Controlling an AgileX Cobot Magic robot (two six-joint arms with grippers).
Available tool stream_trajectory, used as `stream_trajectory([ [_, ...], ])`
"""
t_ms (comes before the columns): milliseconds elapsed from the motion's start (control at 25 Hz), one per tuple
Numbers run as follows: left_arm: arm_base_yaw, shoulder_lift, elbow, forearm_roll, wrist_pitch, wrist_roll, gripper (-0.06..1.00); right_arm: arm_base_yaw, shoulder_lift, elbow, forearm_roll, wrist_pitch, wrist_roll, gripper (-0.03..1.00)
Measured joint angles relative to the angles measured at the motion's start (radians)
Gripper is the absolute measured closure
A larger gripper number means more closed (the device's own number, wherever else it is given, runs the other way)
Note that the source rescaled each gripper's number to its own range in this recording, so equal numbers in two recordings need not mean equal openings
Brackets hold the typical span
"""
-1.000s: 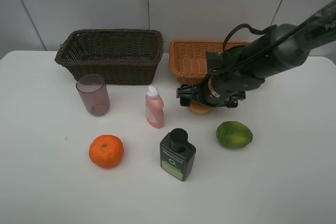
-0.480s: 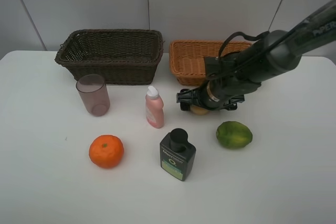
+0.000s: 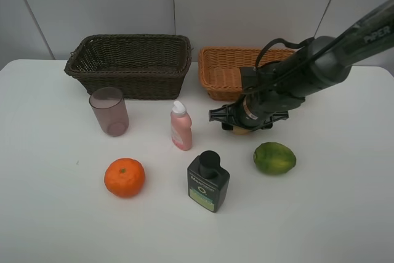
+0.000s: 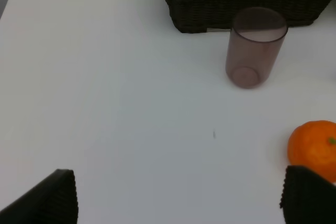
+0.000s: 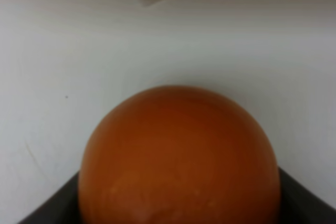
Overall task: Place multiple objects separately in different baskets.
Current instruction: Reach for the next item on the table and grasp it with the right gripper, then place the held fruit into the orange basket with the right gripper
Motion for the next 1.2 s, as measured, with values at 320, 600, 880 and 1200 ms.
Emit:
stream_trajectory([
  [320,0.000,0.000,0.000,0.000,0.000,0.000,-0.06,0.000,0.000,0.000,0.000,0.000,0.000,0.58],
  [600,0.000,0.000,0.000,0.000,0.000,0.000,-0.06,0.000,0.000,0.000,0.000,0.000,0.000,0.58],
  [880,0.000,0.000,0.000,0.000,0.000,0.000,-0.06,0.000,-0.023,0.000,0.042,-0.008,-0.014,0.58],
  [1200,0.000,0.000,0.000,0.000,0.000,0.000,-0.06,0.000,-0.160,0.001,0.449,0.012,-0.476,0.58],
])
